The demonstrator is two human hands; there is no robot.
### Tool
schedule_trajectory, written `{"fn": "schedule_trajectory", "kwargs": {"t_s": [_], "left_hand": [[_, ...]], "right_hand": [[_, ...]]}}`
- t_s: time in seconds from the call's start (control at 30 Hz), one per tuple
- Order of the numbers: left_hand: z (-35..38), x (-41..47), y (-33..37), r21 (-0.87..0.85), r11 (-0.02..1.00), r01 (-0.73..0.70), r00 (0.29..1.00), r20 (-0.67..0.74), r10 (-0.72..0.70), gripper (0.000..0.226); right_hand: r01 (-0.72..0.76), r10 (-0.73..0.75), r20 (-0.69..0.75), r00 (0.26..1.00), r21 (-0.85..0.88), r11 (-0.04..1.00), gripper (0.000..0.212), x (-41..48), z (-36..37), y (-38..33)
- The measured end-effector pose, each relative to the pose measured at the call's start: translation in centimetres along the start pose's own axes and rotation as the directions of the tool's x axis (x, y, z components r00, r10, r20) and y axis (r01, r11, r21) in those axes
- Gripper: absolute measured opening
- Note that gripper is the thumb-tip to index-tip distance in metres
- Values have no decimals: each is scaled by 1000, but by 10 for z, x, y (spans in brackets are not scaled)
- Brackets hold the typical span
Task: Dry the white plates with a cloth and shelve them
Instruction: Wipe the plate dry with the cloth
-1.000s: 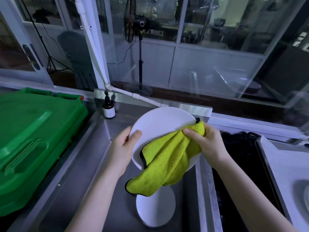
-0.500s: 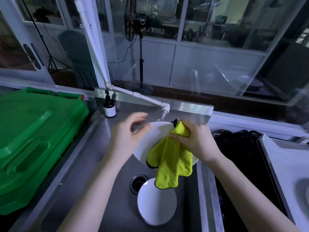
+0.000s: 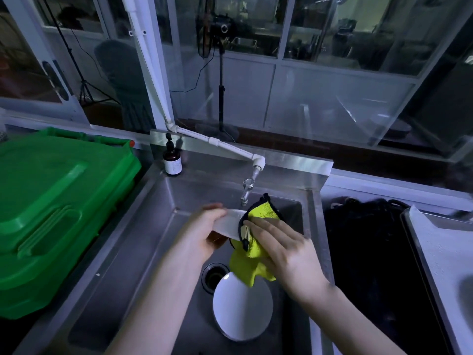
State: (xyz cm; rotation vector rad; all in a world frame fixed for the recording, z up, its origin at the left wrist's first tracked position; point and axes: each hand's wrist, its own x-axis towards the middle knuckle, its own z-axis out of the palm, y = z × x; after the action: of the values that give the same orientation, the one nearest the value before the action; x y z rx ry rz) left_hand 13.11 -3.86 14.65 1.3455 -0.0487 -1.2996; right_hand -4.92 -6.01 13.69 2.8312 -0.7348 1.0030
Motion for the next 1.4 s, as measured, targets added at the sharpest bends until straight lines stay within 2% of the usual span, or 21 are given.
{"fn": "schedule_trajectory", "kwargs": {"t_s": [0.2,0.33,0.5,0.67,0.87,1.0,1.07,1.2,1.4], "left_hand": [[-7,0,-3,-201,970,-135,982,100,158,30],[-10,1,2,-206,934,-291,934,151,324,34],[-6,-2,-6,-207,905,-372,863,283,419,36],[-4,-4,-6,-270,875,-401,852,240,464,33],[-15,-3,0,-334,838,-431,845,177,505,37],[-16,-5,-2,-333,845,-419,823,254,508,37],[-10,-8,-12,-295,874,-386,829,304,469,37],[-6,-11,-21,-204,868,-453,823,279,495,37],[-17,-8,-6,-275,814,-512,793,215,571,38]], "right_hand": [[36,-48,113,992,102,994,47,5,-9,0],[-67,47,127,991,165,984,50,11,-14,-3],[-102,64,243,968,144,984,56,37,-7,-20],[-160,98,346,933,156,975,57,63,-8,-9],[-315,295,271,916,31,949,58,47,-20,15],[-71,39,292,956,100,992,58,25,-21,-6],[-61,7,327,945,156,986,60,33,-13,-13],[-232,175,325,929,144,962,61,62,-8,2],[-384,360,290,887,30,923,64,47,-13,19]]}}
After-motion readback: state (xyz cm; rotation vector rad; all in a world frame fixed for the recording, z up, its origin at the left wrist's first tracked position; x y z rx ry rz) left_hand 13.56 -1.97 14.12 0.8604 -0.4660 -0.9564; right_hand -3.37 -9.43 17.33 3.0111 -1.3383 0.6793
